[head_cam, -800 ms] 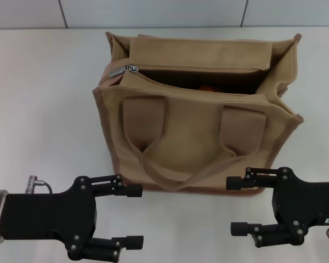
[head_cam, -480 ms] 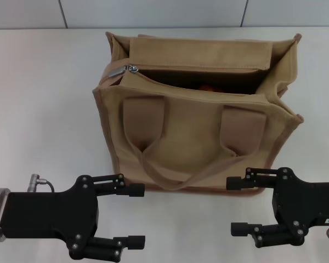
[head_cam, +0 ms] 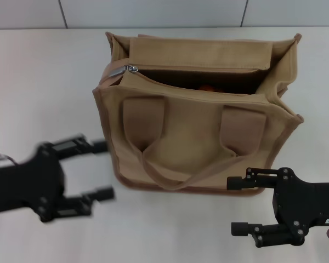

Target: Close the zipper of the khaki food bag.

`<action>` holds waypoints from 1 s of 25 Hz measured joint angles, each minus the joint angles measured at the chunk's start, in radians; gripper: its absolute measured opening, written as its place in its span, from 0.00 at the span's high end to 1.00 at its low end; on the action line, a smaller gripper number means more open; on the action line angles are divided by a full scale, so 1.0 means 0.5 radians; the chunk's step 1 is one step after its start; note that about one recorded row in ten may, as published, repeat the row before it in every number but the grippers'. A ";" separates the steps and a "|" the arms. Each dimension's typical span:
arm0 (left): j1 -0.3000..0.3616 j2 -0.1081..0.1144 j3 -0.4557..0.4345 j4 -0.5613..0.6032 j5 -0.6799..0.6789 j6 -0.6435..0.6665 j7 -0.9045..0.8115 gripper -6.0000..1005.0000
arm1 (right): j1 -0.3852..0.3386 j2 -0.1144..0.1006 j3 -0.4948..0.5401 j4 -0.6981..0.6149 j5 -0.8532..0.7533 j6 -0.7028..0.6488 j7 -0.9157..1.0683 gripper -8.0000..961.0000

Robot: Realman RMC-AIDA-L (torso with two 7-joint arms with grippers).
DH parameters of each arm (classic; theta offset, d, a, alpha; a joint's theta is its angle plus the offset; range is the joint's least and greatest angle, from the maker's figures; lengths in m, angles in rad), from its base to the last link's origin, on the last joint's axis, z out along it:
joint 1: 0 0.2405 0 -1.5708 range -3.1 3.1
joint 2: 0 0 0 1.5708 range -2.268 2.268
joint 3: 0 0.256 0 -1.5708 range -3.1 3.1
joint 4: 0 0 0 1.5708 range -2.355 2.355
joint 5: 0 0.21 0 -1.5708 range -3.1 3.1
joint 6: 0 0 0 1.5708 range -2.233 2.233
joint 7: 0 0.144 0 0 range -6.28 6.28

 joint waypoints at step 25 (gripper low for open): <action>-0.295 -0.086 -0.245 -0.099 0.068 -0.888 0.186 0.27 | -0.013 0.000 0.010 0.000 -0.002 -0.017 -0.002 0.22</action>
